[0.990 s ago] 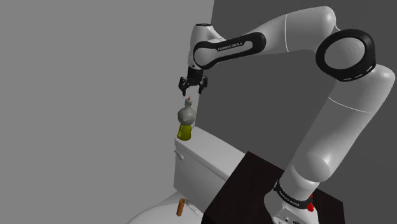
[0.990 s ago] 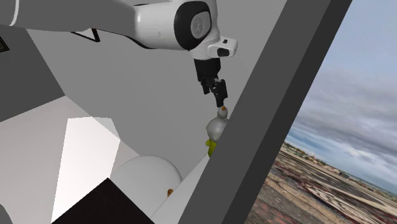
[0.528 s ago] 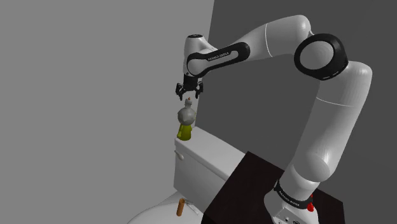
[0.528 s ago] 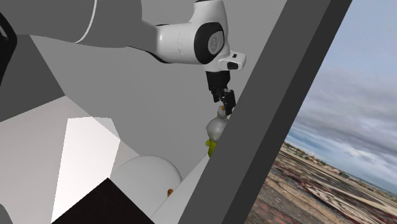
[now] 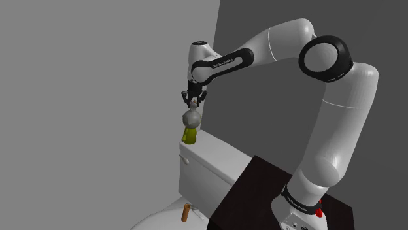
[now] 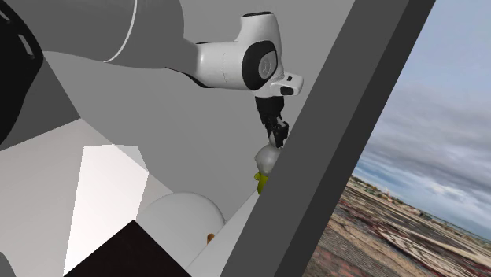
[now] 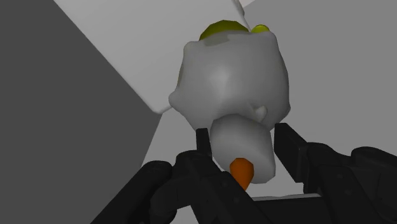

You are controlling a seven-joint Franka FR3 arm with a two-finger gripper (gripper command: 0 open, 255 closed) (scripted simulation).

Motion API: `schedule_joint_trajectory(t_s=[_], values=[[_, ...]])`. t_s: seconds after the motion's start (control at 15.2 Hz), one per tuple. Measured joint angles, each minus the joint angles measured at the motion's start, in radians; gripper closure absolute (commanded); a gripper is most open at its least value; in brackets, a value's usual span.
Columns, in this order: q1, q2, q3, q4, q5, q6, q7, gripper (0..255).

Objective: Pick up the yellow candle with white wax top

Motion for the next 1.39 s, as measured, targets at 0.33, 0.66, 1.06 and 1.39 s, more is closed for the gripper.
schedule_joint_trajectory(t_s=[0.33,0.66,1.06,1.39], values=[[0.0,-0.001,0.0,-0.002,0.0,0.001,0.0,255],[0.0,-0.013,0.002,0.012,0.006,-0.028,-0.006,255],[0.001,-0.031,0.005,0.065,0.017,-0.097,-0.021,255],[0.0,-0.05,0.006,0.105,0.027,-0.155,-0.035,255]])
